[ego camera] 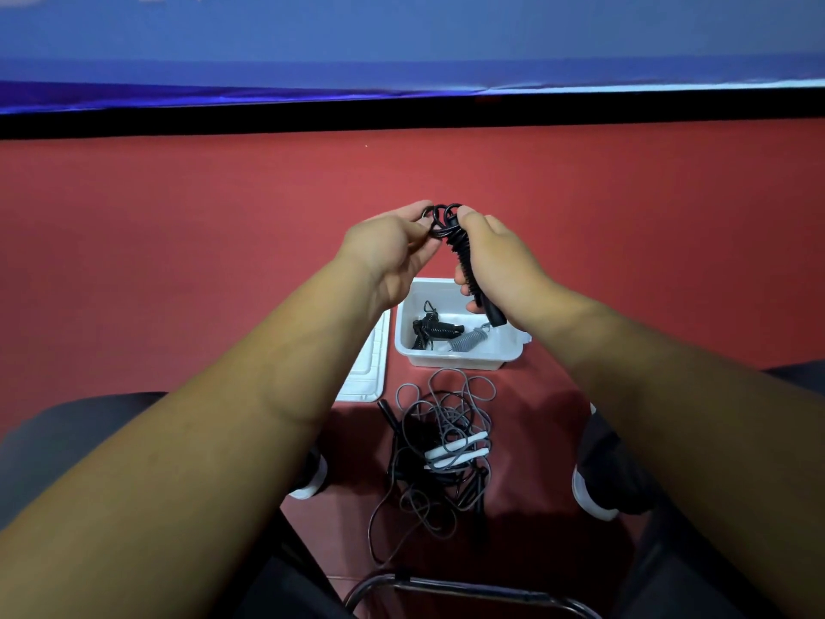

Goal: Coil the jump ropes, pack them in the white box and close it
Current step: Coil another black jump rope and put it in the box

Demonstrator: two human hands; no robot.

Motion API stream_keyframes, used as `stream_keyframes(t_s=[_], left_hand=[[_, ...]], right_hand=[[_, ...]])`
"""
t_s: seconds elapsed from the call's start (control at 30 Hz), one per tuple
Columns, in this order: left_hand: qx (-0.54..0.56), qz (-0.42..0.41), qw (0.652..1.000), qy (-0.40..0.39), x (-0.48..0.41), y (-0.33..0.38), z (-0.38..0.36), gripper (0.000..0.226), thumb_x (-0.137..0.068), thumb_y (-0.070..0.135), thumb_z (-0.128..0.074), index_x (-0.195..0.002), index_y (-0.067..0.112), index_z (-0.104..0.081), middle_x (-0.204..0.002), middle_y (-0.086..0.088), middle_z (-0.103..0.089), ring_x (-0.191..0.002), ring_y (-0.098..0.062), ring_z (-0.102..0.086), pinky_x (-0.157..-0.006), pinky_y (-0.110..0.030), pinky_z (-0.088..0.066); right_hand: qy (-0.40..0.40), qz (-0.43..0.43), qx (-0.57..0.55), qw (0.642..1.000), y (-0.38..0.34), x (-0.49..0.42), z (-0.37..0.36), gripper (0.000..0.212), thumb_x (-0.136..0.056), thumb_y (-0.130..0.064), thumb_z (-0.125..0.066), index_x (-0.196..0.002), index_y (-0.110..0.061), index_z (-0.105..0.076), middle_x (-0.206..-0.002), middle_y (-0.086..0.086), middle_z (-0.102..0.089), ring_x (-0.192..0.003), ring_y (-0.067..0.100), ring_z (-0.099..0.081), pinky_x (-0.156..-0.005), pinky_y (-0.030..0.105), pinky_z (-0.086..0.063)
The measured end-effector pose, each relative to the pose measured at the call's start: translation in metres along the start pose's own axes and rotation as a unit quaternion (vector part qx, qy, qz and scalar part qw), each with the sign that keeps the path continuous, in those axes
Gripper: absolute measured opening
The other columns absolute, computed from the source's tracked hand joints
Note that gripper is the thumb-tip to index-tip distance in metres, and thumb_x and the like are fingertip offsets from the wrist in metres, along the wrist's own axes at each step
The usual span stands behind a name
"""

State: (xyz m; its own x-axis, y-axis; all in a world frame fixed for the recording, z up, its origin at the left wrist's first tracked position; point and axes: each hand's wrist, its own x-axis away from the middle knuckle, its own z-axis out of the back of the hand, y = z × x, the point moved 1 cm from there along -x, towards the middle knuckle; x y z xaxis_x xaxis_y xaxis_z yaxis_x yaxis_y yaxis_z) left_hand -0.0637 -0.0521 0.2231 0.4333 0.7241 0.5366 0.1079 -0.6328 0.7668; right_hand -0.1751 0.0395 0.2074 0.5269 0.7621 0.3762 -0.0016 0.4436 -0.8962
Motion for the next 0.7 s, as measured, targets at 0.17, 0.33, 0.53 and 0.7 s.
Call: stream_keyframes(t_s=[0.17,0.33,0.53,0.7], left_hand=[[-0.054,0.019,0.997,-0.045,0.002,0.004,0.002,0.04,-0.102,-0.013,-0.04,-0.104,0.008,-0.074,-0.091,-0.003,-0.075,-0.09,-0.011,-0.069,-0.076,-0.018,-0.061],[-0.135,-0.005,0.99,-0.038,0.004,0.012,0.004,0.036,-0.101,-0.01,-0.048,-0.107,0.009,-0.078,-0.095,-0.005,-0.077,-0.083,-0.012,-0.071,-0.07,-0.018,-0.059],[-0.145,-0.079,0.986,-0.005,0.002,0.01,0.009,0.032,-0.094,-0.015,-0.061,-0.113,0.005,-0.076,-0.094,-0.013,-0.078,-0.076,-0.019,-0.072,-0.069,-0.023,-0.059],[-0.218,-0.18,0.959,0.01,0.001,0.006,0.011,0.019,-0.091,-0.011,-0.068,-0.099,0.006,-0.069,-0.079,-0.007,-0.074,-0.072,-0.019,-0.069,-0.068,-0.027,-0.06]], right_hand=[[-0.023,-0.008,-0.016,1.0,-0.002,0.001,0.005,0.036,-0.101,-0.062,-0.041,-0.107,-0.035,-0.064,-0.067,0.003,-0.065,-0.064,0.024,-0.061,-0.062,0.039,-0.055],[-0.04,-0.002,-0.012,0.999,-0.006,0.005,0.009,0.034,-0.102,-0.061,-0.044,-0.104,-0.034,-0.065,-0.067,0.004,-0.064,-0.063,0.022,-0.059,-0.062,0.038,-0.052],[-0.077,-0.012,0.009,0.997,-0.008,0.005,0.009,0.041,-0.101,-0.062,-0.044,-0.104,-0.029,-0.066,-0.07,0.005,-0.065,-0.065,0.023,-0.06,-0.061,0.036,-0.053],[-0.085,-0.024,0.033,0.996,-0.007,-0.001,0.009,0.047,-0.1,-0.067,-0.041,-0.104,-0.026,-0.065,-0.072,0.005,-0.067,-0.068,0.024,-0.063,-0.066,0.04,-0.056]])
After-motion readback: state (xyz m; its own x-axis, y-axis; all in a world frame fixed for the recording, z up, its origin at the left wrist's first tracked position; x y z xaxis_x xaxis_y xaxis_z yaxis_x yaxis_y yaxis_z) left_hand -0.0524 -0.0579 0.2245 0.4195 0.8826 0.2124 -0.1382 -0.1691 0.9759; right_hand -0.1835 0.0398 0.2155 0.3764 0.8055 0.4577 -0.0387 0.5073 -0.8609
